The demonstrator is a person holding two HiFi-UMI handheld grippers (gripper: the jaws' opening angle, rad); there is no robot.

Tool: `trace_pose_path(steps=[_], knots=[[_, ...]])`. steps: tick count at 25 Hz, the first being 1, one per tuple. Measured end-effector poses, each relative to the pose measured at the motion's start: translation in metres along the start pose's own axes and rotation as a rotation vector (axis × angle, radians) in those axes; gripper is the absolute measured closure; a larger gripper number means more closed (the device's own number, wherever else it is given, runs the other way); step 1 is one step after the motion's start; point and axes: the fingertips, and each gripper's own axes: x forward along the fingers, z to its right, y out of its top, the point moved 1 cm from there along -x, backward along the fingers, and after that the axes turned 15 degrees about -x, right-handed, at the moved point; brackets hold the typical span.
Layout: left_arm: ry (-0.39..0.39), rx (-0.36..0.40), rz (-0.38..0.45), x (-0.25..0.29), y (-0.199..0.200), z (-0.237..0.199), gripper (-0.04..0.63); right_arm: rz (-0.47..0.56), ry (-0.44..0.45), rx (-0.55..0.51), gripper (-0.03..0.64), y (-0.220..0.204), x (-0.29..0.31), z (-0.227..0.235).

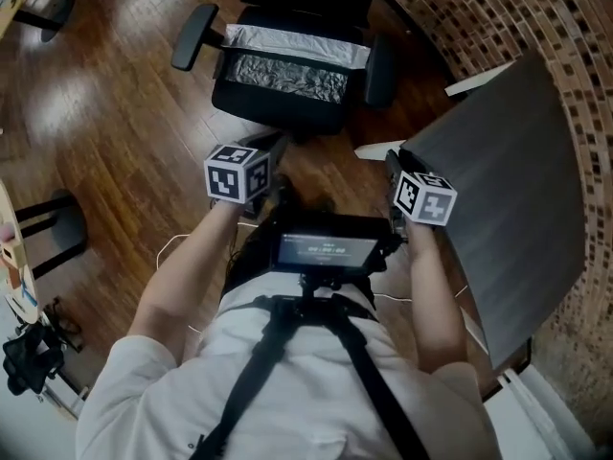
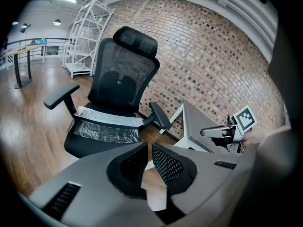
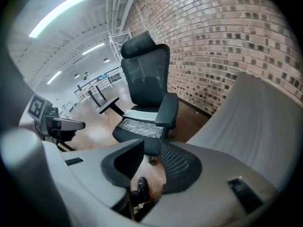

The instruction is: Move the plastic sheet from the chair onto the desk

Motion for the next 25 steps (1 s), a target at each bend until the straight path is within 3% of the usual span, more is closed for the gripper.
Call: trace_pose_path(steps=[4,11,17,21,25], knots=[[0.074,-0.004,0.026,-0.010,-0.001,-0.028,0.571,-0.025,0.084,-0.091,0.505,0.012,0.036,-0.028],[0.110,-0.019,-0.010,0.011,-0.006,-0.084,0.548,-0.067,0.128,-0.120,0.505,0.020,0.102,-0.065],[0.127,-0.040,-0.074,0.064,0.001,-0.152,0.548,-0.175,0.136,-0.079,0.505,0.006,0.178,-0.075],[0.148,-0.080,-0.126,0.092,0.002,-0.207,0.522,-0.205,0.124,-0.040,0.505,0.000,0.227,-0.078],[0.177,-0.070,-0.139,0.115,0.008,-0.253,0.522,-0.215,0.110,-0.004,0.505,0.001,0.271,-0.078]])
